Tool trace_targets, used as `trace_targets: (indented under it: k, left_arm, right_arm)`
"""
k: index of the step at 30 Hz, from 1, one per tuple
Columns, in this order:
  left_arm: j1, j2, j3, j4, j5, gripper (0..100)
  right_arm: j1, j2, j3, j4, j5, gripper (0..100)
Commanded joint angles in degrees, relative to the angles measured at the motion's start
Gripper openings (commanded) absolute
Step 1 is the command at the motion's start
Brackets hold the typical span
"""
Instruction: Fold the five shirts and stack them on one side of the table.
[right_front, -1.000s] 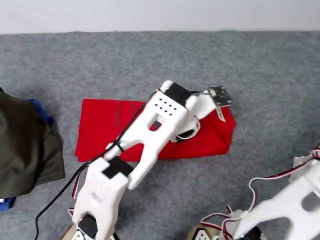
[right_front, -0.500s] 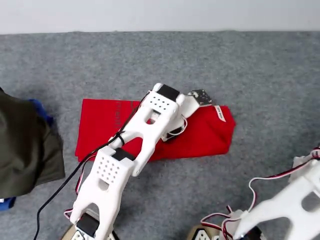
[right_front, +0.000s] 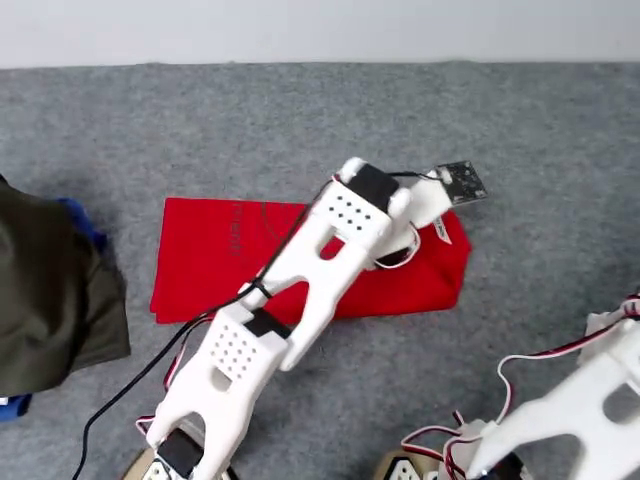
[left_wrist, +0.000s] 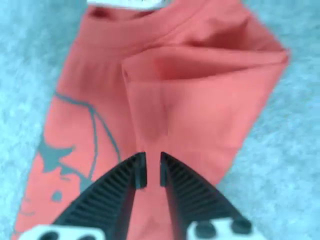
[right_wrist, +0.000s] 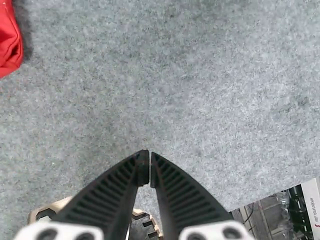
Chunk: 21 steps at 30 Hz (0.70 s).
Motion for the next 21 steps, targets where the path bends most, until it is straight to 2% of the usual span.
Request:
trace_targets:
  k: [1, 6, 11, 14, 17, 21]
  left_arm:
    - [0.3, 1.9, -2.4, -4.6, 0.2, 6]
    - [0.3, 4.4, -2.9, -5.5, 0.2, 6]
    - [-0.1, 1.2, -10.5, 3.8, 3.1, 6]
    - [-2.5, -1.9, -12.2, 4.7, 6.7, 6]
    - [-6.2, -7.0, -8.7, 4.7, 8.6, 6]
    - [-12.7, -16.4, 2.9, 4.7, 11.2, 6]
  right_arm:
    - [0.0, -1.8, -2.5, 0.4, 0.6, 1.3]
    - [0.0, -1.8, -2.5, 0.4, 0.6, 1.3]
    - [0.0, -1.8, -2.5, 0.4, 0.6, 1.3]
    - [0.0, -1.8, -2.5, 0.4, 0.6, 1.3]
    - [0.0, -1.8, -2.5, 0.4, 0.6, 1.3]
    - [0.0, -1.8, -2.5, 0.4, 0.6, 1.3]
